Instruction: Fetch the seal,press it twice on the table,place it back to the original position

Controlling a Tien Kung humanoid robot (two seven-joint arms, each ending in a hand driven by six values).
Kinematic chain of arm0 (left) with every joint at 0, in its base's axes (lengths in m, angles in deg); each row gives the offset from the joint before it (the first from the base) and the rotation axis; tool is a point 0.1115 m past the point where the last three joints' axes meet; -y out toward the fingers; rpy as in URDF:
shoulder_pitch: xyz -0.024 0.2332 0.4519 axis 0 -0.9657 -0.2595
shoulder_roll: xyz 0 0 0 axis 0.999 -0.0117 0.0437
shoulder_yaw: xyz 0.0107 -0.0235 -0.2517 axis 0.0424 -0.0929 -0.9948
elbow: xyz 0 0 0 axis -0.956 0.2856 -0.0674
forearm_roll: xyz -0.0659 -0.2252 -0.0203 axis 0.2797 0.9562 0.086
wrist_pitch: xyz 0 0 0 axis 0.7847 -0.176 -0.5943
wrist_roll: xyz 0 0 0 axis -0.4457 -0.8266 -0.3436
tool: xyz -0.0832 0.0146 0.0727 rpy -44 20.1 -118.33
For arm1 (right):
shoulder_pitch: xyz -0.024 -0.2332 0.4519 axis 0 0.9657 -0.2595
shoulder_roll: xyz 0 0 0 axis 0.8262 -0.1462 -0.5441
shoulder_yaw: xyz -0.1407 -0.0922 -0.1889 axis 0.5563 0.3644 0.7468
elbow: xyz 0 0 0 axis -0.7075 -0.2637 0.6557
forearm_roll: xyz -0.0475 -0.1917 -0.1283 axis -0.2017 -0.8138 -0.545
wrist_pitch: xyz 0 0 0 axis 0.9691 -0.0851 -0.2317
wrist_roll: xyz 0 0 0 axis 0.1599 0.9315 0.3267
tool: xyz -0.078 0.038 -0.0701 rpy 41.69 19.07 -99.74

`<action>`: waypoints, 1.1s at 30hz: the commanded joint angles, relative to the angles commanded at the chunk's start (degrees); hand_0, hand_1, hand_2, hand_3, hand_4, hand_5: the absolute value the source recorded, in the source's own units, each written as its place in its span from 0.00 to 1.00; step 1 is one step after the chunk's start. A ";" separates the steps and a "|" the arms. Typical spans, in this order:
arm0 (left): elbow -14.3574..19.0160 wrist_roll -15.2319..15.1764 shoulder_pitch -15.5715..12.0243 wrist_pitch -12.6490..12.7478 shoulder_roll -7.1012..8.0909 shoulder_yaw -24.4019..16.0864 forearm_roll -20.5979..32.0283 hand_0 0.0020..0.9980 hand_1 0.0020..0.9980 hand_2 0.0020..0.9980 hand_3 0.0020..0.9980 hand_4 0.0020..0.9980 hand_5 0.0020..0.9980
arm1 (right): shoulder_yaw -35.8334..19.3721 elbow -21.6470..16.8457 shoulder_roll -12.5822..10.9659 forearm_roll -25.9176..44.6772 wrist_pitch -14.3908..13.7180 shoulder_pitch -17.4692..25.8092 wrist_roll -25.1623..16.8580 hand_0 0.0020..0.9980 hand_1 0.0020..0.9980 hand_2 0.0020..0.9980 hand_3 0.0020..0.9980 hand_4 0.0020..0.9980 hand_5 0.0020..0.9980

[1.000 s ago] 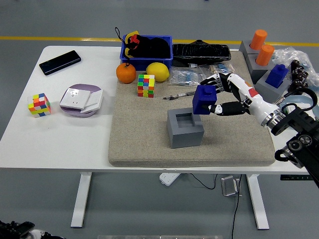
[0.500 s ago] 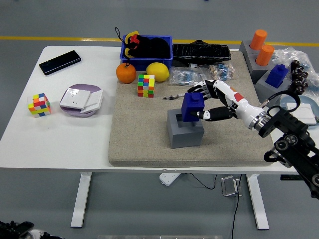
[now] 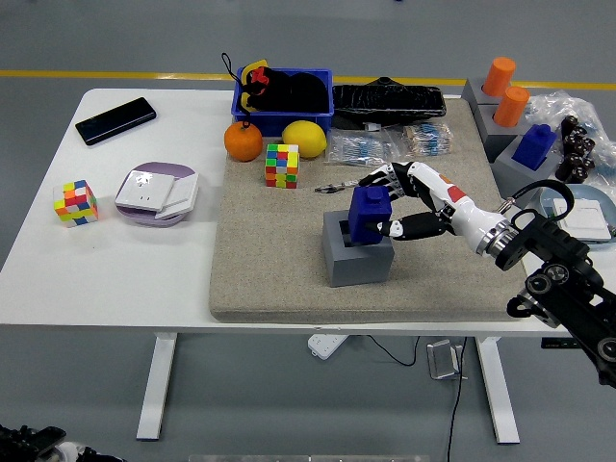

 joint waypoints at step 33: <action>-0.05 0.02 -0.14 -0.02 -0.22 -0.01 -0.18 0.72 0.69 0.68 0.75 0.69 0.25 | 3.71 3.40 0.65 0.15 0.24 -3.20 -0.56 0.52 0.38 0.39 0.42 0.72 0.00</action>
